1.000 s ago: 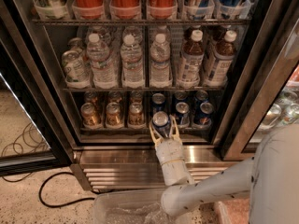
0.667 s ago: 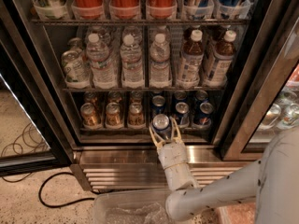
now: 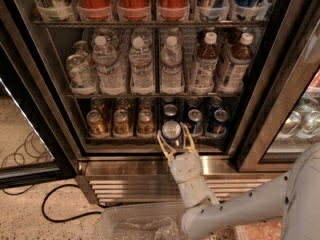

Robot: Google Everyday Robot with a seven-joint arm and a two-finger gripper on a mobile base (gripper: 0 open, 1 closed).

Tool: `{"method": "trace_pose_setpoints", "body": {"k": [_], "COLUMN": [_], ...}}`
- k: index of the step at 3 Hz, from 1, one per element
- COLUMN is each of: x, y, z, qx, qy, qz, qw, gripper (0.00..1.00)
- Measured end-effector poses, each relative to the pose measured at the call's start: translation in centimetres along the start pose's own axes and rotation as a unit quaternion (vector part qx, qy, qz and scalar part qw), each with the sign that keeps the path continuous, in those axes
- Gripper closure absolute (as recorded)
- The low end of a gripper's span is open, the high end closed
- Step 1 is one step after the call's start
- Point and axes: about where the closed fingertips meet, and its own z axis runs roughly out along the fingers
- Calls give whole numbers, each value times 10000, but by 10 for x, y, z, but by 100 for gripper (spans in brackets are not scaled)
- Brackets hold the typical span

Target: Pick pepsi can from bottom shelf of fridge

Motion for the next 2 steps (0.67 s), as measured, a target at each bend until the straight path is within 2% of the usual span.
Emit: {"method": "trace_pose_setpoints", "body": {"k": [2], "x": [-16], "y": [3], "z": [-2], "qx": [-120], "qy": [-270], "qz": [209], "qw": [9993], "gripper": [100]}}
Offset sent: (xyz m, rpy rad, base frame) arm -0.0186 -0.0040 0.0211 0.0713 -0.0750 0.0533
